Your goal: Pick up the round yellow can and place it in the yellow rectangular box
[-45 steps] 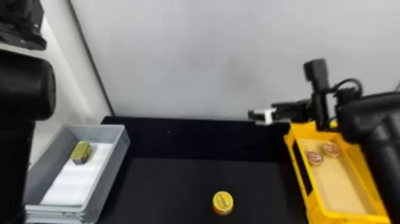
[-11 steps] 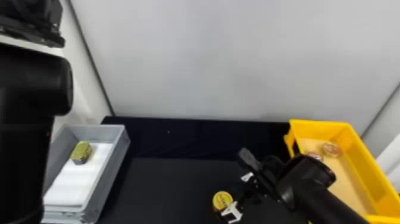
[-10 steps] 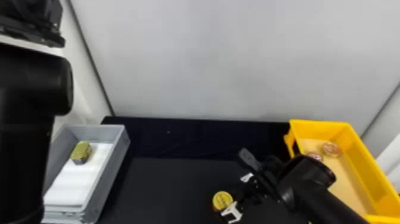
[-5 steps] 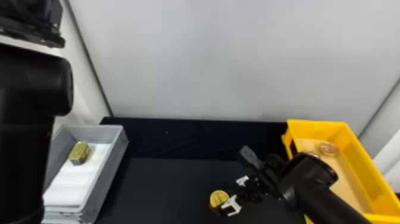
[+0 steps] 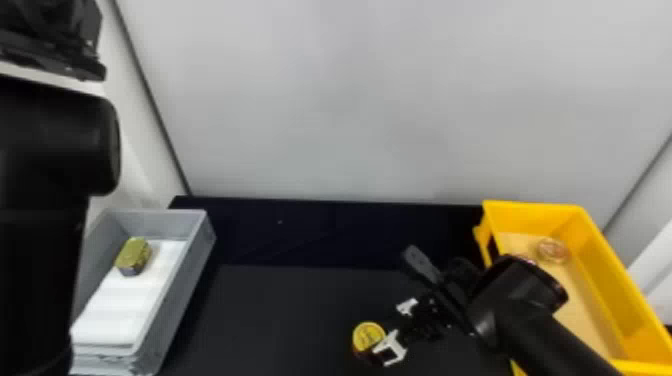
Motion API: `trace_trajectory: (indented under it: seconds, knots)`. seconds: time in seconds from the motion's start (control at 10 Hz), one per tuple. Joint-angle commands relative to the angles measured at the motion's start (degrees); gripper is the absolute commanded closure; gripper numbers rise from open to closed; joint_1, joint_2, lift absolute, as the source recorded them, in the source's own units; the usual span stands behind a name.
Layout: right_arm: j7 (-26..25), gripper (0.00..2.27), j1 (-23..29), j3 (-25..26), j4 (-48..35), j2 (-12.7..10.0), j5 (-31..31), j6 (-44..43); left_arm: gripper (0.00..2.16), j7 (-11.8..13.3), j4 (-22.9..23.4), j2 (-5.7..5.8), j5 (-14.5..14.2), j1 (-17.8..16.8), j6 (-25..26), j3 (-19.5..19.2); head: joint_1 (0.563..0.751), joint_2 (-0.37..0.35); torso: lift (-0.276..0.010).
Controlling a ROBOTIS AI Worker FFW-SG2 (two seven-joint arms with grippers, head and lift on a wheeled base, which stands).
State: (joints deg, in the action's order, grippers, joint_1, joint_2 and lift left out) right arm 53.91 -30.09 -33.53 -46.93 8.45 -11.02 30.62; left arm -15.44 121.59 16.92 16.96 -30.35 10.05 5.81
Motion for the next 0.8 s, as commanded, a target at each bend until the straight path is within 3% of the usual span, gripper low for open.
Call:
trace_trajectory:
  seconds: [0.0, 0.3, 0.4, 0.5, 0.6, 0.7]
  knots:
    - [2.10, 0.62, 2.14, 3.02, -7.47, 1.22, -3.66, 4.81, 0.26, 0.14, 0.93, 0.49, -0.08, 0.65, 0.76, -0.54, 0.663, 0.054, -0.010]
    - [6.94, 0.62, 4.33, 6.53, -24.78, 5.97, -9.55, 13.08, 0.26, 0.32, 2.42, 1.73, -0.17, 1.88, 2.61, -1.24, 0.663, 0.054, -0.010]
    - [6.68, 0.62, 4.16, 6.89, -30.23, 7.99, -10.61, 15.72, 0.26, 0.41, 3.74, 2.69, -0.26, 3.02, 3.75, -2.38, 0.663, 0.054, -0.010]
    - [8.87, 0.62, 4.07, 9.00, -35.15, 10.63, -13.25, 18.44, 0.26, 0.76, 4.62, 3.40, -0.26, 3.11, 4.72, -2.74, 0.663, 0.054, -0.010]
    - [15.03, 0.62, 4.42, 13.74, -38.93, 12.74, -18.00, 20.20, 0.26, 0.76, 4.53, 3.40, -0.26, 2.76, 4.81, -2.30, 0.663, 0.054, -0.010]
    - [14.50, 0.62, 3.98, 16.38, -42.36, 14.76, -19.32, 22.31, 0.26, 0.85, 4.71, 3.75, -0.35, 3.20, 4.98, -2.65, 0.663, 0.054, -0.010]
